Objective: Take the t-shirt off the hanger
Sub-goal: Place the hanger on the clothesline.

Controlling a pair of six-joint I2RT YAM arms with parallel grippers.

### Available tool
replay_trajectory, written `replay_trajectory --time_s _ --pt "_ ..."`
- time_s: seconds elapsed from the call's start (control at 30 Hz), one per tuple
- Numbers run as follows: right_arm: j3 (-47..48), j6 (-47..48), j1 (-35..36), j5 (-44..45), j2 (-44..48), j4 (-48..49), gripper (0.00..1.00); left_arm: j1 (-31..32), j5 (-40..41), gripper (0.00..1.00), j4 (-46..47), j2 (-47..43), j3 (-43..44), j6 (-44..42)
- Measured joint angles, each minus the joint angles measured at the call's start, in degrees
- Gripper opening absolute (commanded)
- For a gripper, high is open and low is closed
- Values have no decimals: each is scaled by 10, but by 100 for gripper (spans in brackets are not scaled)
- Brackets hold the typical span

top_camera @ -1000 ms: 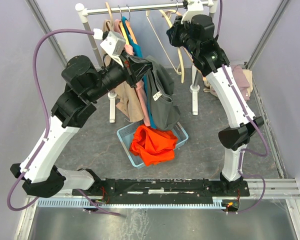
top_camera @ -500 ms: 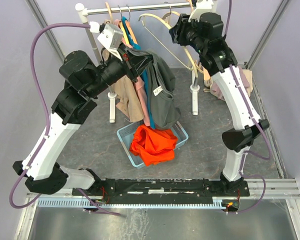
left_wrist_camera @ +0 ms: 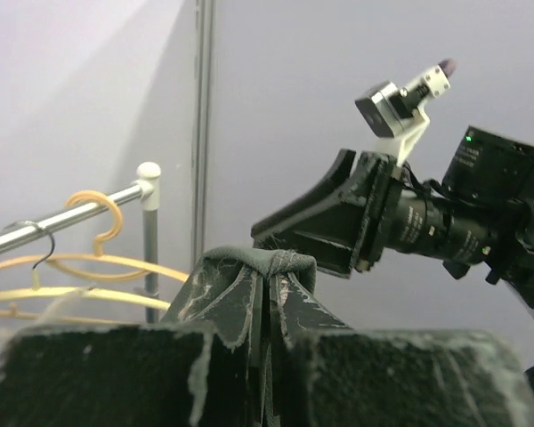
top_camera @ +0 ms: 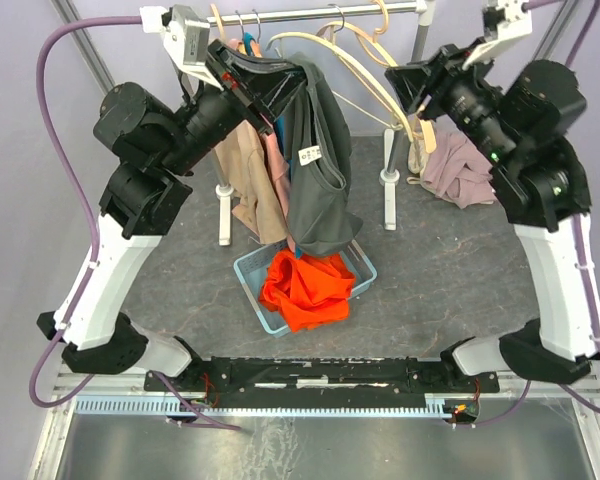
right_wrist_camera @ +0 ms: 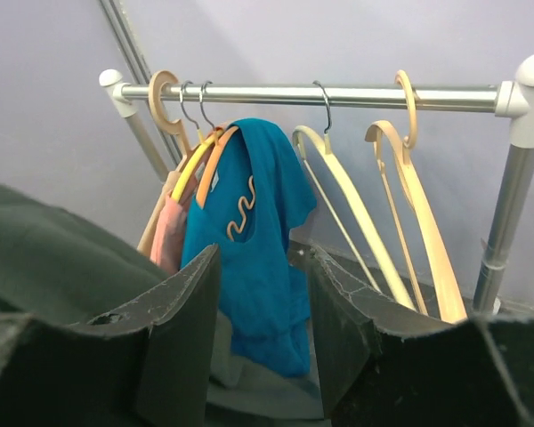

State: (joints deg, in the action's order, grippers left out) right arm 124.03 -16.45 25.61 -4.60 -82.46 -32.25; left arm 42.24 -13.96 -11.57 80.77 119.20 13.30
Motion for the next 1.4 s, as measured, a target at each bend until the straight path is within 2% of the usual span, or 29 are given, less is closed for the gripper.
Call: replay_trajectory --time_s 0.27,0.4,0.53,0.73,0.93,1.07,1.23,1.4 --pt "-44 4 2 6 63 -34 51 0 -22 3 16 36 75 39" --pt "-69 4 2 5 72 -39 51 0 -25 3 16 25 75 49" --pt "-87 3 2 0 78 -42 51 0 -23 3 0 -12 36 49" --pt "-117 1 2 -9 109 -50 52 0 7 3 -55 -96 -81 49" --pt "-192 -25 2 -14 188 -55 49 0 30 3 -123 -155 -215 49" --pt "-195 -55 2 -16 208 -68 47 3 45 3 -145 -187 -313 49" --pt "-196 -86 2 -15 212 -110 50 7 77 3 -167 -246 -431 49" --pt "-181 -95 2 -7 195 -177 56 11 89 3 -161 -294 -503 52"
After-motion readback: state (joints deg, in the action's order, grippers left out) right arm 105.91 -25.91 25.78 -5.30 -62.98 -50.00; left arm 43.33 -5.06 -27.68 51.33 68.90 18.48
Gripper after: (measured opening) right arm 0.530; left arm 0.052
